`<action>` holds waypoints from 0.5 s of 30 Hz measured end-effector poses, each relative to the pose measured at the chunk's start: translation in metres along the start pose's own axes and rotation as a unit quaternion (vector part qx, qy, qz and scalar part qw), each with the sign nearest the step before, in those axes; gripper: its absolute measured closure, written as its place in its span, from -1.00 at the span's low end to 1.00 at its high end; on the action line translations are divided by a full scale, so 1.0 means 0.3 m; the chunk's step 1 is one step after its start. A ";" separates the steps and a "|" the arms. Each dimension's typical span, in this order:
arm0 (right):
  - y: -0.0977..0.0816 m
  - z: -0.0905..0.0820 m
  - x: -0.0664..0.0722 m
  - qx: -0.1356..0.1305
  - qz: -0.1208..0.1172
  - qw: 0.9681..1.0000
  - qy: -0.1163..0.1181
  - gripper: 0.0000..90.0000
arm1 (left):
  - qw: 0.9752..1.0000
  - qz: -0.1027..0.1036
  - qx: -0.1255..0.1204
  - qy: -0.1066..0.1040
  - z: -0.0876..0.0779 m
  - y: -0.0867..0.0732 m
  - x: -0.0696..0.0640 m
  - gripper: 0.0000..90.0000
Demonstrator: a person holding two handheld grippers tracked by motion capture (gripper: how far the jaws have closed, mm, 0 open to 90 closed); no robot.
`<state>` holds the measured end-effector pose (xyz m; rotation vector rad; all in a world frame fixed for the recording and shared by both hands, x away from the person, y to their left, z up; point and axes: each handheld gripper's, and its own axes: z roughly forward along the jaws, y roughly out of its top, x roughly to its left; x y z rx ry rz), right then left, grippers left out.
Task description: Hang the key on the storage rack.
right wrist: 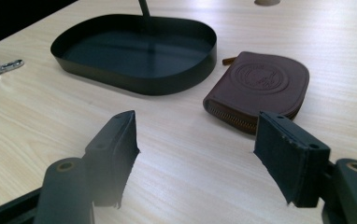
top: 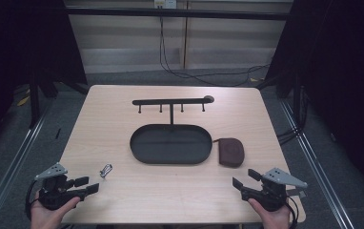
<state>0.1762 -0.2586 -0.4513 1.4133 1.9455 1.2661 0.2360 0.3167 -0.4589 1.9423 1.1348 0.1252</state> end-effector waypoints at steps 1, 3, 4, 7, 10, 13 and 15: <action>0.000 0.004 -0.002 0.006 0.003 1.000 0.008 -0.35 | 1.000 0.002 -0.001 -0.005 -0.001 0.003 0.002 -0.11; 0.000 0.007 -0.005 0.009 0.006 1.000 0.013 -0.36 | 1.000 -0.005 -0.004 -0.005 0.001 0.005 0.001 -0.13; 0.000 0.012 -0.008 0.014 0.007 1.000 0.013 -0.39 | 1.000 -0.009 -0.002 -0.016 0.004 0.007 0.006 -0.15; -0.001 0.018 -0.009 0.020 0.007 1.000 0.018 -0.40 | 1.000 -0.013 -0.002 -0.024 0.006 0.009 0.008 -0.20; -0.001 0.021 -0.005 0.024 0.004 0.999 0.020 -0.40 | 1.000 -0.009 0.000 -0.022 0.004 0.011 0.006 -0.16; -0.001 0.021 -0.003 0.025 0.000 0.999 0.020 -0.40 | 1.000 -0.008 0.002 -0.015 0.002 0.013 0.003 -0.11; -0.001 0.019 -0.003 0.025 0.002 0.999 0.019 -0.40 | 1.000 0.000 0.011 -0.005 0.000 0.028 -0.002 -0.09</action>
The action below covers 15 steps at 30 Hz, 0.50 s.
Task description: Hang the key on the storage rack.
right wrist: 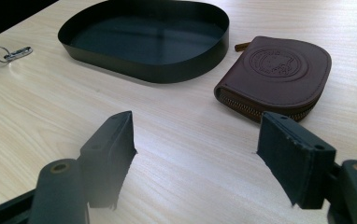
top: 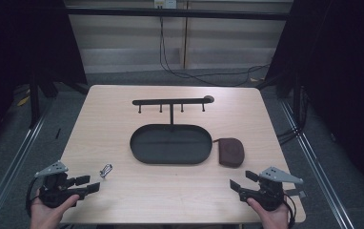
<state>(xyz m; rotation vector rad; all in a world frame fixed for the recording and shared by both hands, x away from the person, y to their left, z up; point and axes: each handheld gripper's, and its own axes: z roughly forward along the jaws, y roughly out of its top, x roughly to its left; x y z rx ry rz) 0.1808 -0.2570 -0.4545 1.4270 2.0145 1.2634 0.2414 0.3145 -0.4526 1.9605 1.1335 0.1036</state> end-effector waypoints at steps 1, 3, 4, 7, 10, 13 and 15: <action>0.000 0.001 0.000 -0.001 -0.001 1.000 -0.001 -0.40 | 1.000 -0.005 -0.005 0.004 -0.003 0.006 -0.003 -0.06; -0.001 0.000 -0.001 -0.002 -0.002 1.000 0.001 -0.40 | 1.000 -0.001 -0.009 -0.003 -0.011 0.019 0.000 0.01; -0.001 0.000 -0.001 -0.002 -0.002 1.000 0.001 -0.40 | 1.000 -0.001 -0.009 -0.003 -0.011 0.019 0.000 0.03; -0.003 -0.003 0.003 0.000 -0.006 1.000 -0.002 -0.42 | 1.000 -0.011 0.003 0.005 -0.018 0.033 0.002 0.07; -0.003 0.001 0.006 0.005 -0.007 1.000 -0.007 -0.42 | 1.000 -0.009 0.012 0.012 -0.024 0.051 -0.001 0.15; -0.003 0.003 0.007 0.005 -0.006 1.000 -0.008 -0.43 | 0.999 0.013 0.031 0.014 -0.025 0.081 -0.004 0.22; -0.002 0.004 0.006 0.007 -0.006 1.000 -0.008 -0.42 | 0.999 0.015 0.041 0.014 -0.018 0.096 -0.009 0.23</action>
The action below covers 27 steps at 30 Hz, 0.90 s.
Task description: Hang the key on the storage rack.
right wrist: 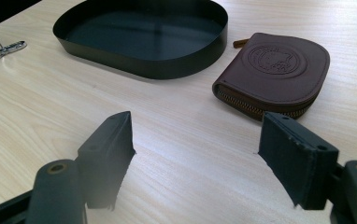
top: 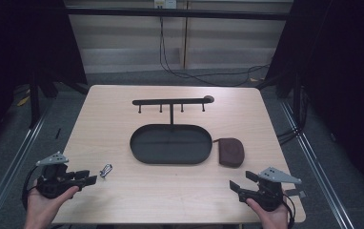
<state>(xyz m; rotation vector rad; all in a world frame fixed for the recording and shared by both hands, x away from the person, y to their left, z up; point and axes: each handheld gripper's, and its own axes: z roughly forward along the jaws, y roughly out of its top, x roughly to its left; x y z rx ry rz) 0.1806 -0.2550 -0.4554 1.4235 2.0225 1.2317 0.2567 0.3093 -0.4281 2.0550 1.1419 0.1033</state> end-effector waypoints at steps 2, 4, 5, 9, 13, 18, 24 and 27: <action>0.000 0.002 0.000 0.001 -0.001 1.000 -0.001 -0.42 | 1.000 0.007 0.013 0.008 0.005 0.019 -0.005 0.21; 0.000 0.004 0.000 0.004 0.000 1.000 0.003 -0.42 | 1.000 0.007 0.027 0.006 0.011 0.041 -0.009 0.19; 0.000 0.004 0.000 0.004 0.000 1.000 0.003 -0.42 | 1.000 0.007 0.027 0.006 0.011 0.041 -0.009 0.17; 0.000 0.001 0.002 -0.001 -0.002 1.000 0.007 -0.43 | 0.998 0.008 0.056 0.004 0.028 0.085 -0.014 0.08; -0.001 0.000 0.001 -0.002 -0.002 1.000 0.011 -0.46 | 0.997 0.009 0.070 0.010 0.039 0.108 -0.008 0.12; 0.001 0.008 0.004 0.004 -0.005 1.000 0.010 -0.46 | 0.995 0.013 0.094 0.017 0.050 0.140 -0.006 0.22; 0.001 0.007 0.005 0.000 -0.008 1.000 0.021 -0.50 | 0.990 0.034 0.133 0.019 0.066 0.176 -0.007 0.27; 0.000 0.007 0.008 -0.001 -0.013 1.000 0.023 -0.50 | 0.988 0.042 0.147 0.021 0.078 0.194 -0.010 0.29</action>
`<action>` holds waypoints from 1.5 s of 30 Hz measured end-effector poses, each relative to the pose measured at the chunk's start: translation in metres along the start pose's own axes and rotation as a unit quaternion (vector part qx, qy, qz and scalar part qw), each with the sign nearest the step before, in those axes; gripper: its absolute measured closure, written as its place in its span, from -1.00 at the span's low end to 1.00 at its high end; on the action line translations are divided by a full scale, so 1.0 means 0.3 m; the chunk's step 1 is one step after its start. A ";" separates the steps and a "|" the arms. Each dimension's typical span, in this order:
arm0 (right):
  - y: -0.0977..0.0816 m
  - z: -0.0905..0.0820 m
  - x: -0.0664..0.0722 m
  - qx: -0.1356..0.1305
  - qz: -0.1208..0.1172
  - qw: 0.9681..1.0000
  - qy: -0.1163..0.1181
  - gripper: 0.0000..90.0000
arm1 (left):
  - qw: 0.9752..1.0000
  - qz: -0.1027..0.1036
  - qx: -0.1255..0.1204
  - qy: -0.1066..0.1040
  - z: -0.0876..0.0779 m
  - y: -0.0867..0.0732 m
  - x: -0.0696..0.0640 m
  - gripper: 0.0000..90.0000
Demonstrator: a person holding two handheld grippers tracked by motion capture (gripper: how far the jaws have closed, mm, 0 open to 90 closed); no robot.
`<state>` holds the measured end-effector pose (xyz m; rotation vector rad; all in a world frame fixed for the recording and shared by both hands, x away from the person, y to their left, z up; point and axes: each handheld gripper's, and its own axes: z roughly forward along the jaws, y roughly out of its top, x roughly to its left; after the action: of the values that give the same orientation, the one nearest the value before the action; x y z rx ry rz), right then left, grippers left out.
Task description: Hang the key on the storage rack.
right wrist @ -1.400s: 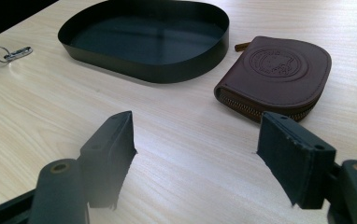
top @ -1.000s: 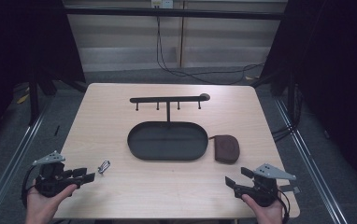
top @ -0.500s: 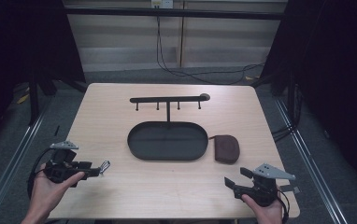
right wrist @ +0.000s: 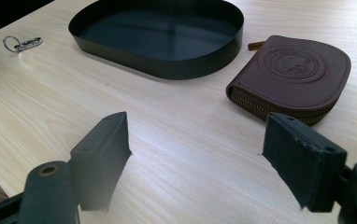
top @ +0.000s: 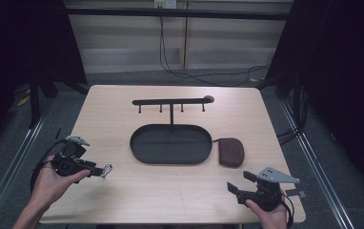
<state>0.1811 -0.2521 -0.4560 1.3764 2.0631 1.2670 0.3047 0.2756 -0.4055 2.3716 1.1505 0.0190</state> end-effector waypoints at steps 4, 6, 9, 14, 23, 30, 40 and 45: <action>0.000 0.002 -0.001 0.001 0.000 1.000 0.001 -0.51 | 1.000 0.001 0.017 0.005 0.007 0.021 -0.002 0.35; 0.000 0.003 0.000 0.003 0.001 1.000 0.000 -0.51 | 1.000 -0.001 0.027 0.009 0.020 0.040 -0.005 0.37; 0.000 0.004 0.000 0.005 0.002 1.000 0.001 -0.52 | 0.999 -0.008 0.039 0.009 0.035 0.060 -0.003 0.40; 0.000 0.010 -0.002 0.011 0.002 1.000 0.005 -0.53 | 0.998 -0.007 0.060 0.012 0.046 0.087 0.008 0.40; 0.000 0.011 -0.002 0.013 0.004 1.000 0.006 -0.56 | 0.995 -0.010 0.098 0.031 0.083 0.137 0.029 0.32; 0.000 0.011 -0.002 0.014 0.003 1.000 0.009 -0.57 | 0.992 -0.015 0.127 0.014 0.115 0.151 0.049 0.36; 0.000 0.019 0.001 0.021 -0.003 1.000 0.014 -0.58 | 0.989 -0.025 0.143 0.026 0.170 0.162 0.083 0.32; 0.000 0.019 0.001 0.023 -0.002 1.000 0.014 -0.58 | 0.987 -0.022 0.158 0.026 0.200 0.165 0.086 0.38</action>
<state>0.1850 -0.2491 -0.4590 1.3802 2.1254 1.2517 0.3709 0.2432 -0.4413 2.6324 1.3139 -0.1261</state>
